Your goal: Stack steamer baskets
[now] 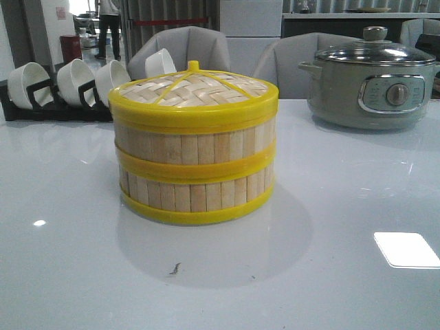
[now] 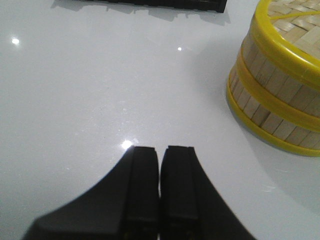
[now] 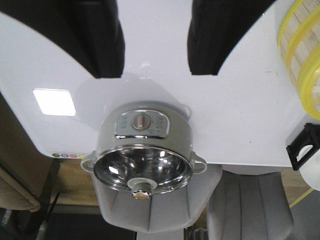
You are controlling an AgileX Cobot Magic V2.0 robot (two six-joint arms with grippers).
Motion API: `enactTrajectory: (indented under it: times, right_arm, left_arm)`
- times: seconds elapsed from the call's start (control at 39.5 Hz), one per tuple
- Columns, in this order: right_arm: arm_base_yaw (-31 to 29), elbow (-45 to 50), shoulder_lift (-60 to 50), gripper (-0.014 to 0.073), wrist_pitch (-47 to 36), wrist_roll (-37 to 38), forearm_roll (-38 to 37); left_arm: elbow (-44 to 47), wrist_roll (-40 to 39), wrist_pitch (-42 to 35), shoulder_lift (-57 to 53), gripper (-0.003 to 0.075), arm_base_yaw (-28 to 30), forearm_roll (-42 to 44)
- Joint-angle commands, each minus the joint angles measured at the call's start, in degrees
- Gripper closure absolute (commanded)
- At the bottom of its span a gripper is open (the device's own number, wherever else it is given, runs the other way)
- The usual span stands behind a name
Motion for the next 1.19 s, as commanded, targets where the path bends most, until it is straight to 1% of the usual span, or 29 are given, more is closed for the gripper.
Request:
enactTrajectory:
  times: [0.0, 0.28, 0.53, 0.63, 0.76, 0.83, 0.89, 0.94, 0.99, 1.06, 1.16]
  right_arm:
    - [-1.2, 4.3, -6.8, 0.0180, -5.9, -0.7, -0.3]
    - [-1.2, 17.8, -19.7, 0.0180, -3.5, -0.7, -0.3]
    - [-1.2, 27.3, -28.9, 0.0180, -4.1, -0.7, -0.3]
    - [-1.2, 29.4, -32.3, 0.0180, -6.4, -0.7, -0.3]
    - [-1.2, 29.7, -34.0, 0.0189, -7.0, -0.7, -0.3]
    - [-1.2, 29.7, -34.0, 0.0253, -7.0, -0.7, -0.3]
    - [-1.2, 29.7, -34.0, 0.0330, -7.0, -0.7, -0.3]
    - [-1.2, 29.7, -34.0, 0.0436, -6.6, -0.7, -0.3]
    - [-1.2, 29.7, -34.0, 0.0578, -6.2, -0.7, -0.3]
    - [-1.2, 29.7, -34.0, 0.0536, -6.0, -0.7, -0.3]
    - [-1.2, 29.7, -34.0, 0.0538, -6.1, -0.7, -0.3]
  left_arm:
    - [-1.7, -0.3, -4.8, -0.2, 0.0634, -0.1, -0.5]
    - [-1.7, -0.3, -4.8, -0.2, 0.0634, -0.1, -0.5]
    - [-1.7, -0.3, -4.8, -0.2, 0.0634, -0.1, -0.5]
    - [-1.7, -0.3, -4.8, -0.2, 0.0634, -0.1, -0.5]
    - [-1.7, -0.3, -4.8, -0.2, 0.0634, -0.1, -0.5]
    - [-1.7, -0.3, -4.8, -0.2, 0.0634, -0.1, -0.5]
    - [-1.7, -0.3, -4.8, -0.2, 0.0634, -0.1, -0.5]
    - [-1.7, -0.3, -4.8, -0.2, 0.0634, -0.1, -0.5]
    - [-1.7, -0.3, -4.8, -0.2, 0.0634, -0.1, -0.5]
    - [-1.7, -0.3, -4.8, -0.2, 0.0634, -0.1, -0.5]
    - [-1.7, -0.3, -4.8, -0.2, 0.0634, -0.1, -0.5]
